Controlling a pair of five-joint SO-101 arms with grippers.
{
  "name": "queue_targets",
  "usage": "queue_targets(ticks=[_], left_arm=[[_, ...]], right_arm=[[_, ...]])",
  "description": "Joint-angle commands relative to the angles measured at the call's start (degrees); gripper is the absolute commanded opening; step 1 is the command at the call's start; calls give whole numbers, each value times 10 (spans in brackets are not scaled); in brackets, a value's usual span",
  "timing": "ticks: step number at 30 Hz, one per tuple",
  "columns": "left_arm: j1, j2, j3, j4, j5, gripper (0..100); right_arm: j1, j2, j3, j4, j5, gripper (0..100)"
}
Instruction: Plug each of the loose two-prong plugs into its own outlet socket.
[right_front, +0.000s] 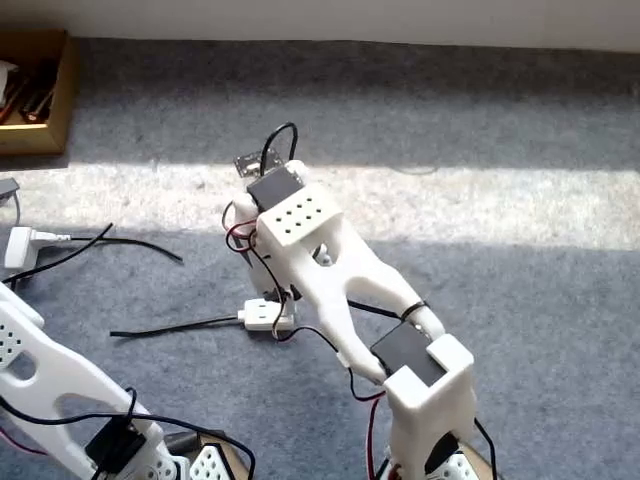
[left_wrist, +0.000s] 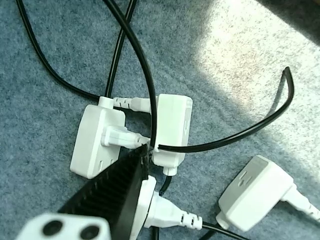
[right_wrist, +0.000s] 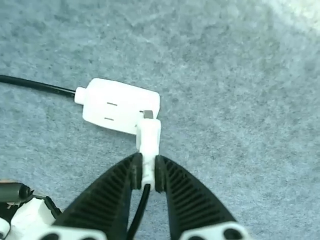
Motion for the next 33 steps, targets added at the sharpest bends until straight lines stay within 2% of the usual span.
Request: queue_targets(ticks=[1, 12, 21, 33], left_arm=[[3, -9, -29, -3, -4, 668], [3, -9, -29, -3, -4, 668], [3, -9, -28, -7, -4, 668], [-2, -9, -28, -15, -4, 668]], right_arm=[[-2, 5, -7, 21, -8, 5], [-6, 19, -6, 22, -9, 5], [-49, 19, -2, 22, -9, 5], [-31, 19, 0, 23, -8, 5]])
